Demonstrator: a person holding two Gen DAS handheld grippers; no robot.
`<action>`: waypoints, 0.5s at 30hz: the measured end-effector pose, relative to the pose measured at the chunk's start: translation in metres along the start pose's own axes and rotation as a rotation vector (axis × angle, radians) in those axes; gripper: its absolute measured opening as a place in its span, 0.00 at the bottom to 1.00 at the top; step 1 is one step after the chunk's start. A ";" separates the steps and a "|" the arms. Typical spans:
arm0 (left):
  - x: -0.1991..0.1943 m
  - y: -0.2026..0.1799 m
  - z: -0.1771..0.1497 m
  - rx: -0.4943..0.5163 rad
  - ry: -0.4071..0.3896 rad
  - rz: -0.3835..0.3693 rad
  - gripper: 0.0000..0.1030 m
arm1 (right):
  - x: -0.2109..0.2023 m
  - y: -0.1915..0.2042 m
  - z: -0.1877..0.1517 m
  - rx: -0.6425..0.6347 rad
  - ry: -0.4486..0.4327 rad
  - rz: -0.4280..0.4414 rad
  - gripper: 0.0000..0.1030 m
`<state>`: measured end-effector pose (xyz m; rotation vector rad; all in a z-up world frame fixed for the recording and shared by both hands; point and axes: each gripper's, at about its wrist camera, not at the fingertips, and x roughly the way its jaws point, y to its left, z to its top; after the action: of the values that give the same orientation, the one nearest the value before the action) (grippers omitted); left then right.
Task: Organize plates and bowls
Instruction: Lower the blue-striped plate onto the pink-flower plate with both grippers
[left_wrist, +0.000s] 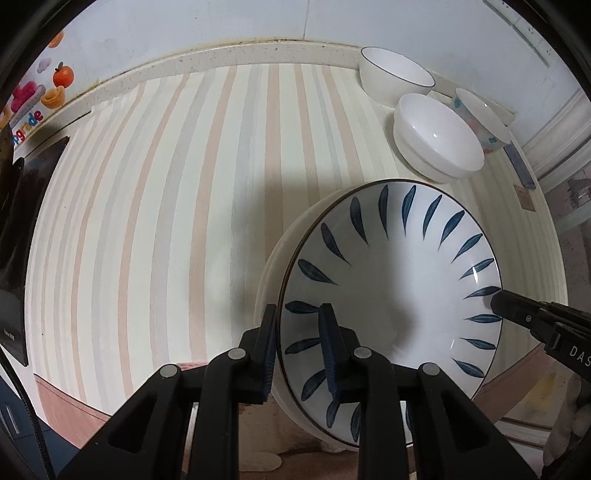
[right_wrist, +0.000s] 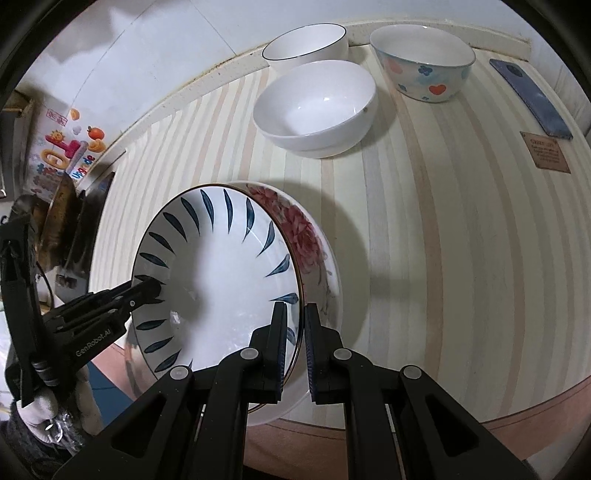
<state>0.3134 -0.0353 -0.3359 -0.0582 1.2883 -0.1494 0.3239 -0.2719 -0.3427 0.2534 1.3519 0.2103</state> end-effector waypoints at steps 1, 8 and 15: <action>0.001 -0.002 0.000 0.007 -0.004 0.007 0.19 | 0.001 -0.001 0.000 0.004 0.000 0.001 0.10; 0.007 -0.007 -0.001 0.009 0.006 0.020 0.19 | 0.005 -0.001 0.003 -0.013 0.007 -0.016 0.10; 0.008 -0.009 -0.003 -0.012 0.008 0.029 0.19 | 0.006 -0.002 0.003 -0.015 0.019 -0.005 0.12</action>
<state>0.3116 -0.0448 -0.3430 -0.0490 1.2979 -0.1166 0.3276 -0.2725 -0.3483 0.2360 1.3688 0.2197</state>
